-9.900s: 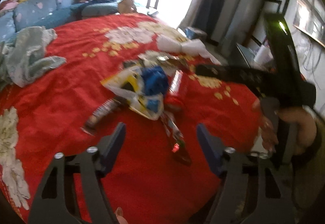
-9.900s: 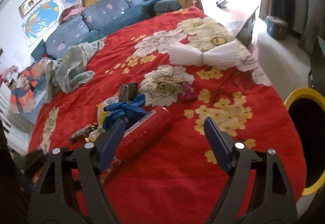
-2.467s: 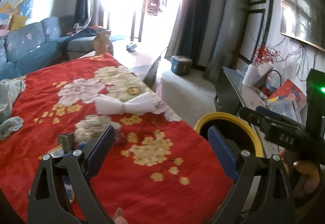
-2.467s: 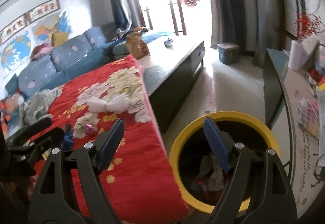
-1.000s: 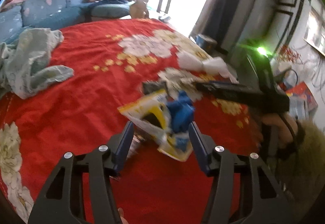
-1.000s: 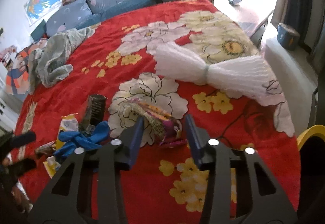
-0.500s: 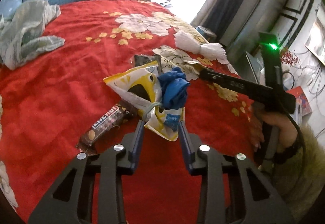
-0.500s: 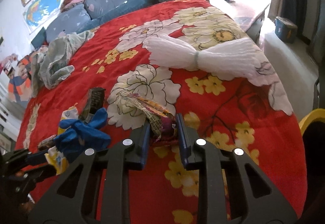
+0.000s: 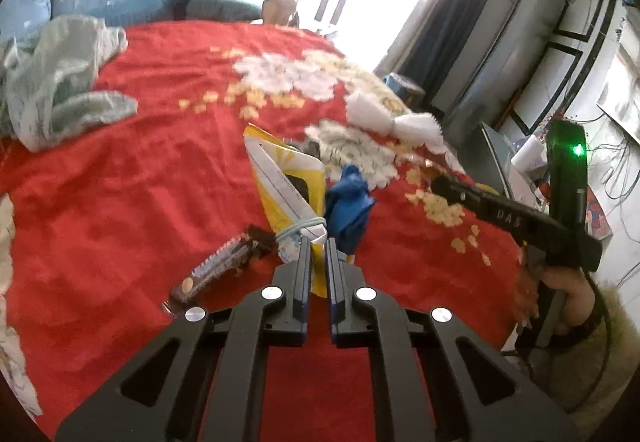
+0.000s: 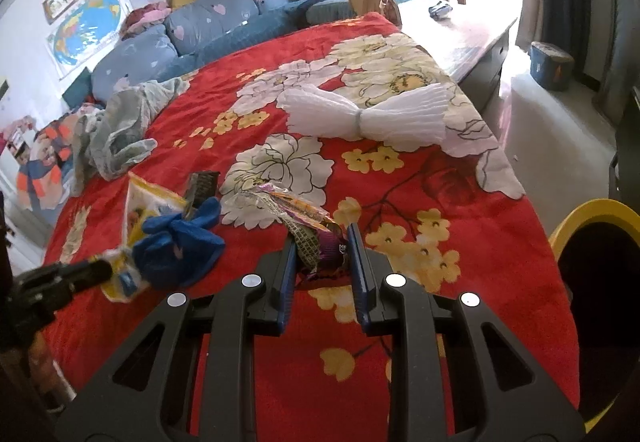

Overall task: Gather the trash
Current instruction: 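Grasp the yellow-white packet with the left tool while the right tool grasps a snack wrapper, then carry the yellow-white packet and snack wrapper in both tools over the yellow bin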

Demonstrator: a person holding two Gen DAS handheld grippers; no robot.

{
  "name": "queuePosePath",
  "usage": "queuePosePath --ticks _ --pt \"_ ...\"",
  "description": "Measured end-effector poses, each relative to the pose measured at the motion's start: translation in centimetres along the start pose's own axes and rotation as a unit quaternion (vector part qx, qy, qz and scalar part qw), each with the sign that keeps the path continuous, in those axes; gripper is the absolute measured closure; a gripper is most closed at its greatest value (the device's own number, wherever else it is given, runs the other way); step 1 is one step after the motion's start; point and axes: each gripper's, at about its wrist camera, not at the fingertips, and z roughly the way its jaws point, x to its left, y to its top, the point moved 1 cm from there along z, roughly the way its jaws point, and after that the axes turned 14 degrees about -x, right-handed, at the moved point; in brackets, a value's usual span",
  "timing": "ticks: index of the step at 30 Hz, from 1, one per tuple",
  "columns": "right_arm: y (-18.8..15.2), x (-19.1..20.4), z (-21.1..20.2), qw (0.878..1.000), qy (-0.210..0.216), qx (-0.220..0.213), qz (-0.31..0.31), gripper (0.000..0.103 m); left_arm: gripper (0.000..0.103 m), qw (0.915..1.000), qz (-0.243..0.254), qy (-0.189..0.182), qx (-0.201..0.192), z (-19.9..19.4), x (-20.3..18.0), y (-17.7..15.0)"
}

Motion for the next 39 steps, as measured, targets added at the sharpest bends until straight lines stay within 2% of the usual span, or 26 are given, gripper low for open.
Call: queuePosePath --ticks 8,14,39 --pt "0.1 0.0 -1.6 1.000 0.005 -0.011 0.001 0.085 0.097 0.9981 0.029 0.001 -0.054 -2.7 -1.5 2.4" --pt "0.5 0.0 -3.0 1.000 0.009 -0.022 0.001 0.085 0.097 0.9963 0.038 -0.012 -0.076 -3.5 -2.9 3.7" --pt "1.5 -5.6 -8.4 0.996 -0.042 -0.065 0.032 0.085 0.097 0.9906 0.085 -0.071 -0.081 -1.4 -10.1 3.6"
